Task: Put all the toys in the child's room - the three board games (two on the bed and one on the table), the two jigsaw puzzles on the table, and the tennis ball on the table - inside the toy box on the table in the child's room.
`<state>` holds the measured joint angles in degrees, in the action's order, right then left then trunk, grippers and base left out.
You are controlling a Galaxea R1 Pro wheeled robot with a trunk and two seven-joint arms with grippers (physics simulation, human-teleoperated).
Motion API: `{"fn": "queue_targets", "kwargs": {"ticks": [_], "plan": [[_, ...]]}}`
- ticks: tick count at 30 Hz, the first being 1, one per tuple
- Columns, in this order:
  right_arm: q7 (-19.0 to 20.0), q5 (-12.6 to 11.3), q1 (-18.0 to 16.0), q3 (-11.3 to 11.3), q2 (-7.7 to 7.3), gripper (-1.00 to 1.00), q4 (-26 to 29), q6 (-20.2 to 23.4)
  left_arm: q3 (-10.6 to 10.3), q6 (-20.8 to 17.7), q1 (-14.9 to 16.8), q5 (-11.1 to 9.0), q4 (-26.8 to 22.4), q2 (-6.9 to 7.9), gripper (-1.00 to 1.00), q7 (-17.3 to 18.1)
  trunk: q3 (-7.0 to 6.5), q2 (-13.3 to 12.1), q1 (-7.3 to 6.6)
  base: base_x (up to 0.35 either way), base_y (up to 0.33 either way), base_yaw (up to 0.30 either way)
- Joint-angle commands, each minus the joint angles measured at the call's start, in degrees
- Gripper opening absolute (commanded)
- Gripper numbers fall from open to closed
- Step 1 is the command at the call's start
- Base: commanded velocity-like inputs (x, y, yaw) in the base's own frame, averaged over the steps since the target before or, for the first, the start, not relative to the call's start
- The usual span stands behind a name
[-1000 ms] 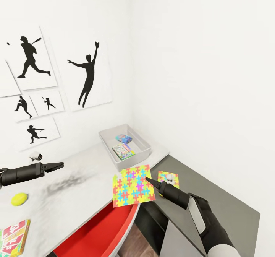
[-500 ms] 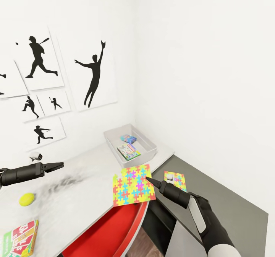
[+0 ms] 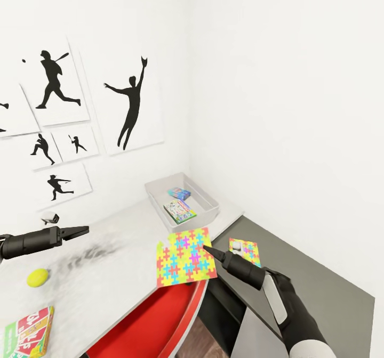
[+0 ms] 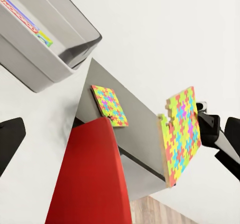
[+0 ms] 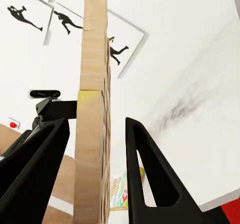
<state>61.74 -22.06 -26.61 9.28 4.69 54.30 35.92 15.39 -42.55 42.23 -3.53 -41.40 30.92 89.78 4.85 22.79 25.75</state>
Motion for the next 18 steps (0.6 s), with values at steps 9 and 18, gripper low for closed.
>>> {"fn": "queue_targets", "kwargs": {"ticks": [9, 18], "plan": [[-0.2, 0.0, -6.7, 0.5, 0.47, -1.00, -0.1, 7.6, 0.1, -0.6, 0.0, 0.0, 0.0, 0.01, 1.00, 0.2, 0.13, 0.1, 0.04, 0.000, 0.000, 0.000], [-11.9, -0.1, -25.5, 1.1, 0.59, -1.00, -5.3, 15.9, 0.2, -0.6, 0.0, 0.0, 0.0, -0.06, 1.00, 0.2, 0.13, 0.1, 0.04, 0.000, 0.000, 0.000]]}}
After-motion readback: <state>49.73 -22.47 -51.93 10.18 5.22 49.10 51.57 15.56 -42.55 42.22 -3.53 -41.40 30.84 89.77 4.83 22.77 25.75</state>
